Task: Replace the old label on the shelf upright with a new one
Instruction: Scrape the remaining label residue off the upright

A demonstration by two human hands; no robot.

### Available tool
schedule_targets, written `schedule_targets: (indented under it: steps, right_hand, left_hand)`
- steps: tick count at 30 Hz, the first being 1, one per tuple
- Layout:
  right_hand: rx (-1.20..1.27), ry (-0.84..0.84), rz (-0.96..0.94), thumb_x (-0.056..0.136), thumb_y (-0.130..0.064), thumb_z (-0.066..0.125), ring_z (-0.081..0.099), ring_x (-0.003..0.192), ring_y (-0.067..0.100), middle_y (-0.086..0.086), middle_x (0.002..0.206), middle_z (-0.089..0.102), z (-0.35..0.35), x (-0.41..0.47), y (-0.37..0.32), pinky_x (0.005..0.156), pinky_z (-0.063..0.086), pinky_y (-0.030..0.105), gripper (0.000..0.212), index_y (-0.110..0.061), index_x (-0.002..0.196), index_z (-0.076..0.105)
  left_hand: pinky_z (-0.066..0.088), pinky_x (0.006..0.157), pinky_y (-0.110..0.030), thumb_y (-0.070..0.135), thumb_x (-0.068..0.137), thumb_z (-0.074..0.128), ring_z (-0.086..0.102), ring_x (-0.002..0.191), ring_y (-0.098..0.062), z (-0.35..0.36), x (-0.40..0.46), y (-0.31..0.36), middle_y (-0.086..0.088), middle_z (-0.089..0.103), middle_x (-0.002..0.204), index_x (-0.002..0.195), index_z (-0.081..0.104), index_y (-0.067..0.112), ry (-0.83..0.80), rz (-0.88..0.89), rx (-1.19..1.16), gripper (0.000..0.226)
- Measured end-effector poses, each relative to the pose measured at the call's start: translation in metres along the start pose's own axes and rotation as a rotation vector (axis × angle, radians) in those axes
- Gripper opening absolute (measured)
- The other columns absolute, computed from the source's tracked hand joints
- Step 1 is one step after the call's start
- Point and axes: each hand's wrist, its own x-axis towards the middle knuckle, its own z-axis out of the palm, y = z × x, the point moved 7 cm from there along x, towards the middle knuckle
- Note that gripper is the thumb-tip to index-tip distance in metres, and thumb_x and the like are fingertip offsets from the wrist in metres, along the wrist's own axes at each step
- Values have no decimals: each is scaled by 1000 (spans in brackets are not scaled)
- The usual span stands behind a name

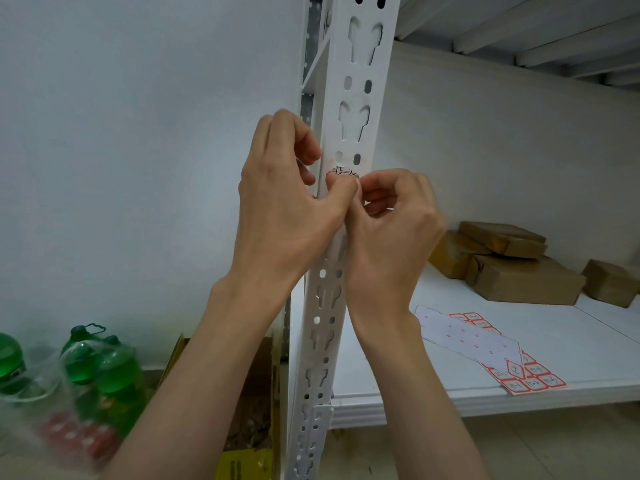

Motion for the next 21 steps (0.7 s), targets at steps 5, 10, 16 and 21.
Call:
schedule_targets:
  steps: [5,10,16,21]
  right_hand:
    - [20,25,-32,88,-21,79,57,71,-3,-7,84,62,-5,-3,0,67,46,5,11,-15,86,70]
    - [39,29,-64,87,-18,79,60,71,-2,-3,85,68,-9,-2,0,69,48,6,6,-14,90,76]
    - [32,42,-71,86,-18,80,58,70,-2,0,86,68,-6,-3,0,68,48,6,8,-12,88,75]
    - [32,48,-56,87,-18,79,56,69,-1,-2,84,64,-1,-3,0,64,45,7,11,-14,85,70]
  left_hand:
    - [54,63,-24,26,83,75,61,78,-18,-2,1,-1,1,51,95,95,46,19,8,3,9,32]
    - [53,62,-23,23,83,74,61,76,-19,-2,1,-1,0,50,93,93,45,18,17,8,-1,32]
    - [50,61,-21,21,81,73,57,74,-17,-4,0,2,-1,49,90,91,44,16,29,8,-2,30]
    - [48,61,-20,20,80,72,56,75,-17,-3,-1,2,-2,49,90,89,44,16,23,-5,3,30]
